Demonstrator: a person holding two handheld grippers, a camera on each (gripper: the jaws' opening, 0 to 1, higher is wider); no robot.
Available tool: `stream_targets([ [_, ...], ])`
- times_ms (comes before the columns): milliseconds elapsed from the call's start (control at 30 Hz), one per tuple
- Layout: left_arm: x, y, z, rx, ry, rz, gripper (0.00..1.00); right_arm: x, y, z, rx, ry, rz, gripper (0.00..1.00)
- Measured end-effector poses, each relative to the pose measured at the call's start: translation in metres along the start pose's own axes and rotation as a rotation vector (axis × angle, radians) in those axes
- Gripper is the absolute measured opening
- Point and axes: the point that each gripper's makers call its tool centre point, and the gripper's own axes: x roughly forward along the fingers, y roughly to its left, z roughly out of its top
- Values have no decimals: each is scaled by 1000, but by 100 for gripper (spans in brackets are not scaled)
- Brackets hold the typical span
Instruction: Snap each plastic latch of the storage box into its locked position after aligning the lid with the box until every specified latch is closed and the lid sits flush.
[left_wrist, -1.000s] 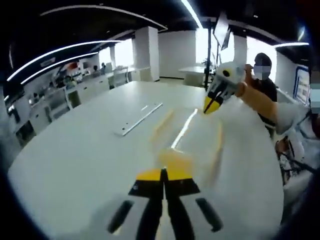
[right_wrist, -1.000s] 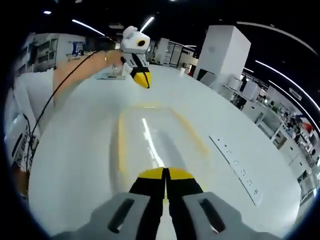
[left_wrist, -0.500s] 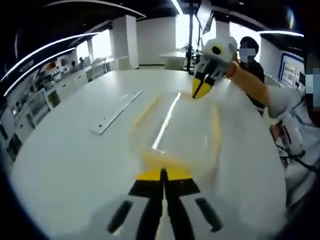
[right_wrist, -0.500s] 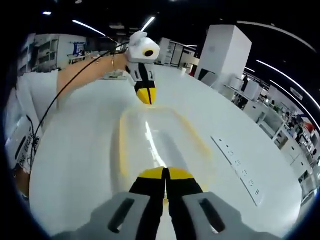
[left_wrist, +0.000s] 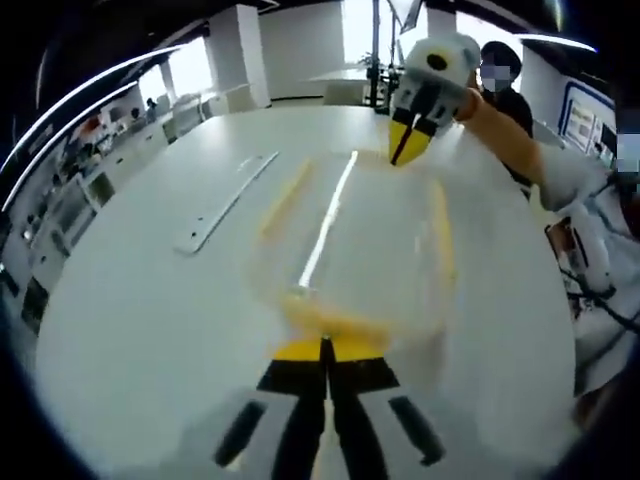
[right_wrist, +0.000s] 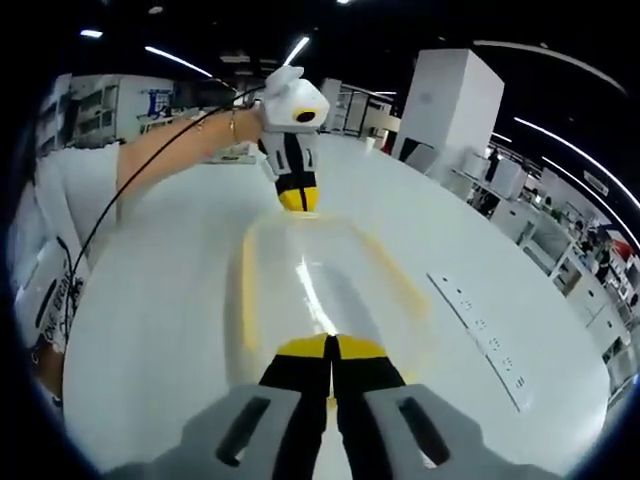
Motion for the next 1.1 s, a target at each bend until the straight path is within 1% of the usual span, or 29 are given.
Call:
stream_targets([
  [33,0,1,1,16,4,1,0,0,0,0,0,5,-1,0],
  [100,-1,2,3,17,14,1,0,-1,0,-1,8,9,4,0],
  [200,0,4,5,32,51,0,0,-1,-1,-1,31,2,15,0],
  [300,-1,5,5,29,68,-3,0,-1,0,-2,35,1,15,0],
  [433,-1,1,3,38,85,1,0,-1,3,-3,24,4,11,0],
  [533,-2,1,2,60,109,4,0,-1,4,-3,29,2,13,0],
  [667,-4,2,0,45,102,2,0,-1,4,-5,51,-14,21,0],
  [800,6,-1,-8,95,154,0,0,1,7,-4,51,-17,21,0],
  [833,14,-1,-11,128,192,2,0,1,8,-4,43,-10,17,0],
  [867,17,-5,-9,145,170,-33,0,1,8,-4,35,-7,13,0],
  [900,14,1,-7,97,157,-26,0,0,8,-4,32,-5,12,0],
  [933,14,-1,-8,110,162,-24,0,0,8,-4,31,-5,13,0],
  [1000,15,-5,-9,102,155,-40,0,0,9,-4,34,-3,19,0],
  [1067,13,2,-9,104,160,-34,0,0,10,-4,31,-2,18,0],
  [1100,13,0,-10,109,161,-30,0,0,10,-5,36,-4,18,0],
])
